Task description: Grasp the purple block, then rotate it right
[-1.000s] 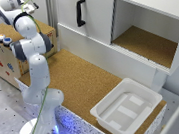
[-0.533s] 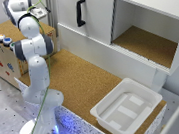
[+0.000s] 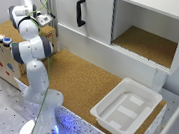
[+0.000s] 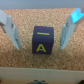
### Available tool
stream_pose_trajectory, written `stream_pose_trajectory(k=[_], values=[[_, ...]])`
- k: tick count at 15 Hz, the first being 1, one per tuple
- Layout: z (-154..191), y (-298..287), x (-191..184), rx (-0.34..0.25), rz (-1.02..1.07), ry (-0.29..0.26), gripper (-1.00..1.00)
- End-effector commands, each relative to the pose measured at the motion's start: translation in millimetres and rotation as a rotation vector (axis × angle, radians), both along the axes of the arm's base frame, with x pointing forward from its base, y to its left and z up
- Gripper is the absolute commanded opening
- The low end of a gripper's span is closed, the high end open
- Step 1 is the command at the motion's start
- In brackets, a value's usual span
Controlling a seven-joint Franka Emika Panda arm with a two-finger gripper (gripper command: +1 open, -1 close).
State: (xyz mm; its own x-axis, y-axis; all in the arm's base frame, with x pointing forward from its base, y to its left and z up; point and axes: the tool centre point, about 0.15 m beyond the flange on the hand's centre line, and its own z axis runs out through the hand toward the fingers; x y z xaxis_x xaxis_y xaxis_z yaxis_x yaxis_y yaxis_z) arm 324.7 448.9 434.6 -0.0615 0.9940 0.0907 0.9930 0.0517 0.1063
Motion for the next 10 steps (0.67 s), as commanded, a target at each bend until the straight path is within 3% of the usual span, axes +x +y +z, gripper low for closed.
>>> stream_pose_trajectory(k=[1, 10], values=[[-12, -3, -13, 0.085, 0.004, -0.034, -1.00], [15, -30, -10, 0.113, -0.026, -0.005, -1.00]])
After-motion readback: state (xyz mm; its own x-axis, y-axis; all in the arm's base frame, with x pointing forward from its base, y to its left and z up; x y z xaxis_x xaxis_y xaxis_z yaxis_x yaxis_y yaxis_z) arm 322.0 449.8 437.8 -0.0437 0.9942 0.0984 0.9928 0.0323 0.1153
